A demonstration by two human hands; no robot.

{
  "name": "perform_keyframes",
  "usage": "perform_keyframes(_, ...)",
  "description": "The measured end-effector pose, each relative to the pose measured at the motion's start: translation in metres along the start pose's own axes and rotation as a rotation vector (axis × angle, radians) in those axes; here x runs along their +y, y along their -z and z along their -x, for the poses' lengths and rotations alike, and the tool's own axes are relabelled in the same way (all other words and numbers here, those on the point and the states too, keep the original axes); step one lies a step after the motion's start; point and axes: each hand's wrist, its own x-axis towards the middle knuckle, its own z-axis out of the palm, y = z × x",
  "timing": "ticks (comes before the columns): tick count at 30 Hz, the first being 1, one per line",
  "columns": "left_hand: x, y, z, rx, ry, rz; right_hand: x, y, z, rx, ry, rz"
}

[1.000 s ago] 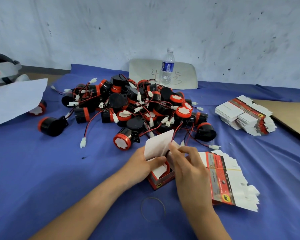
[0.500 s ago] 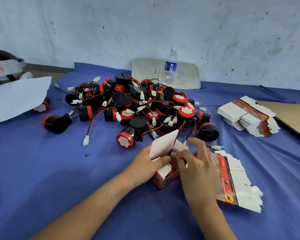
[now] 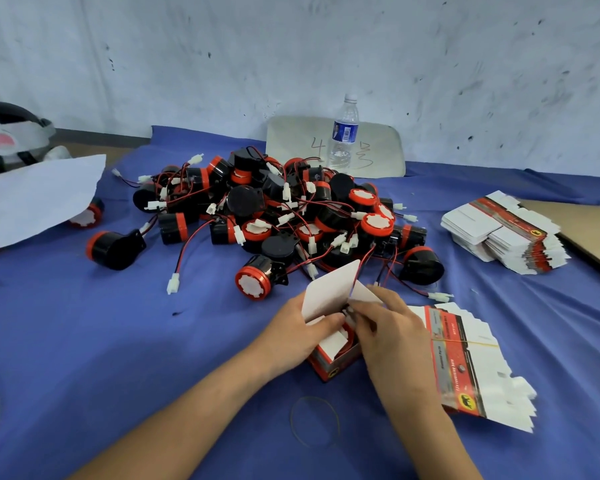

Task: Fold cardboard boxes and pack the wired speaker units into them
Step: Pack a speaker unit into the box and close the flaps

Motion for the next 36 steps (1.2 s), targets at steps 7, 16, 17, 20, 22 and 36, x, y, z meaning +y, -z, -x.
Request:
perform_keyframes(7, -0.001, 0.000, -0.001, 0.006, -0.005, -0.012, 0.006, 0.002, -0.007, -0.152, -0.028, 0.036)
perform_keyframes(16, 0.000, -0.001, 0.000, 0.026, 0.003, -0.043, 0.009, 0.006, -0.019, -0.337, -0.126, 0.136)
perform_keyframes(17, 0.000, -0.001, 0.000, 0.031, 0.005, -0.049, 0.009, 0.005, -0.019, -0.329, -0.139, 0.147)
perform_keyframes(20, 0.001, -0.003, 0.001, 0.049, -0.008, -0.079, 0.010, 0.001, -0.019, -0.258, -0.141, 0.179)
perform_keyframes(22, 0.001, -0.003, 0.001, 0.071, -0.013, -0.097, 0.008, -0.001, -0.016, -0.158, -0.067, 0.095)
perform_keyframes(36, 0.007, 0.000, 0.003, 0.011, -0.040, -0.034, 0.028, 0.010, 0.002, -0.136, -0.062, -0.501)
